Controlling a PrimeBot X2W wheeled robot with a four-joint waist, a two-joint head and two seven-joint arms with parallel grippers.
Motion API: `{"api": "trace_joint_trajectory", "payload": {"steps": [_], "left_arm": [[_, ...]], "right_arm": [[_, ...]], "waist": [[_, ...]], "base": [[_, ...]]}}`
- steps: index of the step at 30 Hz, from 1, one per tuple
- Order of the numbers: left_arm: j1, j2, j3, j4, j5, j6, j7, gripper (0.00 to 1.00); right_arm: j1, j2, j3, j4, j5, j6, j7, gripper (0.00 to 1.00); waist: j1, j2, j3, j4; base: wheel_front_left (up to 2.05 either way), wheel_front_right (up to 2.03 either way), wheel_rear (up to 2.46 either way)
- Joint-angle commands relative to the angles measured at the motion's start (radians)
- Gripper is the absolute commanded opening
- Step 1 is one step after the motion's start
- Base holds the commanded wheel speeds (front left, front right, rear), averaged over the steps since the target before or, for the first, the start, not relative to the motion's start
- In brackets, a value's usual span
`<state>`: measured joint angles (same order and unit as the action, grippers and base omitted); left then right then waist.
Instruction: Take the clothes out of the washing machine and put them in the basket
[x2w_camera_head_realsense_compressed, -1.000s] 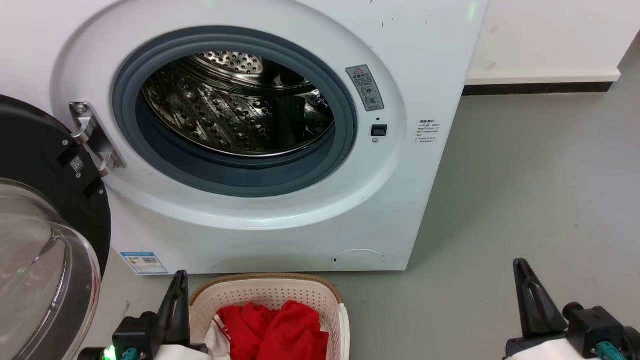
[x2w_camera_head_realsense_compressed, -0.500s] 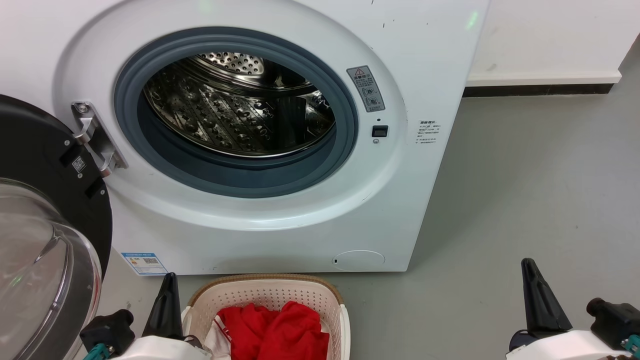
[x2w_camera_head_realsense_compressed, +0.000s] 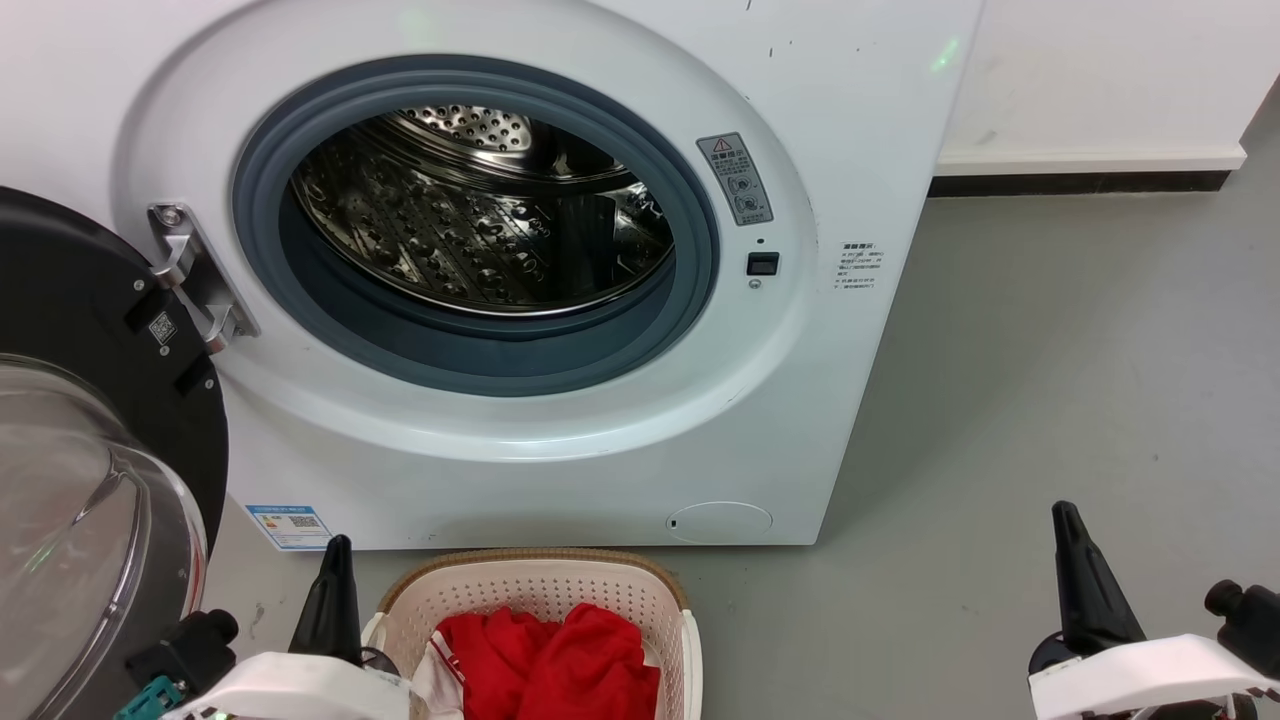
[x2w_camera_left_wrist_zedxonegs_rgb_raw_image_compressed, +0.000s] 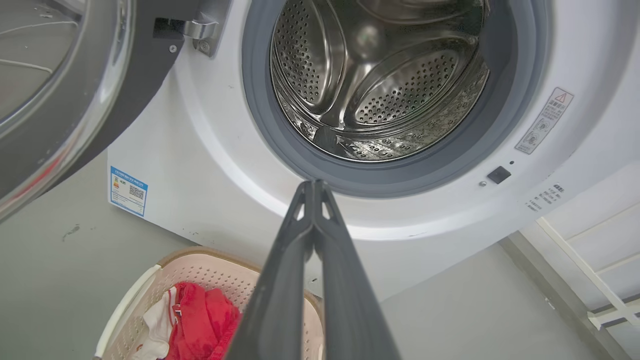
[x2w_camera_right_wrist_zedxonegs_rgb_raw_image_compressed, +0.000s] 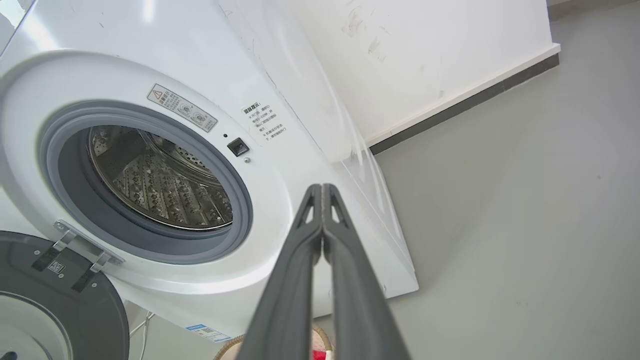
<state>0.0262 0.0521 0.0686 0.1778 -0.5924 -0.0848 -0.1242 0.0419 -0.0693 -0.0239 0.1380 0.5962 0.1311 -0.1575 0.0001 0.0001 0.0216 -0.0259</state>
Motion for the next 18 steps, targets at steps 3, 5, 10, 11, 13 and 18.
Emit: {"api": "trace_joint_trajectory", "payload": {"steps": [3,5,10,11,13,18], "left_arm": [[-0.033,0.001,0.007,-0.006,-0.078,-0.007,0.016,0.00],[-0.035,0.001,0.007,-0.005,-0.093,-0.008,0.020,0.00],[-0.045,0.001,0.011,0.001,-0.167,-0.011,0.037,0.00],[-0.046,0.001,0.011,0.002,-0.182,-0.012,0.041,0.00],[-0.049,0.001,0.012,0.004,-0.210,-0.012,0.048,0.00],[-0.059,0.001,0.016,0.010,-0.291,-0.016,0.067,0.00]], "right_arm": [[-0.032,-0.011,-0.001,-0.001,0.084,0.000,0.014,0.00],[-0.034,-0.011,-0.001,0.001,0.101,0.000,0.017,0.00],[-0.043,-0.013,-0.003,0.008,0.178,0.000,0.033,0.00],[-0.045,-0.013,-0.003,0.010,0.193,0.000,0.036,0.00],[-0.050,-0.014,-0.004,0.013,0.224,0.000,0.043,0.00],[-0.061,-0.015,-0.007,0.022,0.308,0.000,0.061,0.00]], "waist": [[0.0000,-0.0001,-0.001,0.001],[0.0000,-0.0001,-0.001,0.001],[0.0000,-0.0001,-0.002,0.003],[0.0000,-0.0001,-0.002,0.003],[-0.0001,-0.0001,-0.002,0.003],[-0.0001,-0.0001,-0.004,0.005]], "base": [[0.00,0.00,0.00],[0.00,0.00,0.00],[0.00,0.00,0.00],[0.00,0.00,0.00],[0.00,0.00,0.00],[0.00,0.00,0.00]]}}
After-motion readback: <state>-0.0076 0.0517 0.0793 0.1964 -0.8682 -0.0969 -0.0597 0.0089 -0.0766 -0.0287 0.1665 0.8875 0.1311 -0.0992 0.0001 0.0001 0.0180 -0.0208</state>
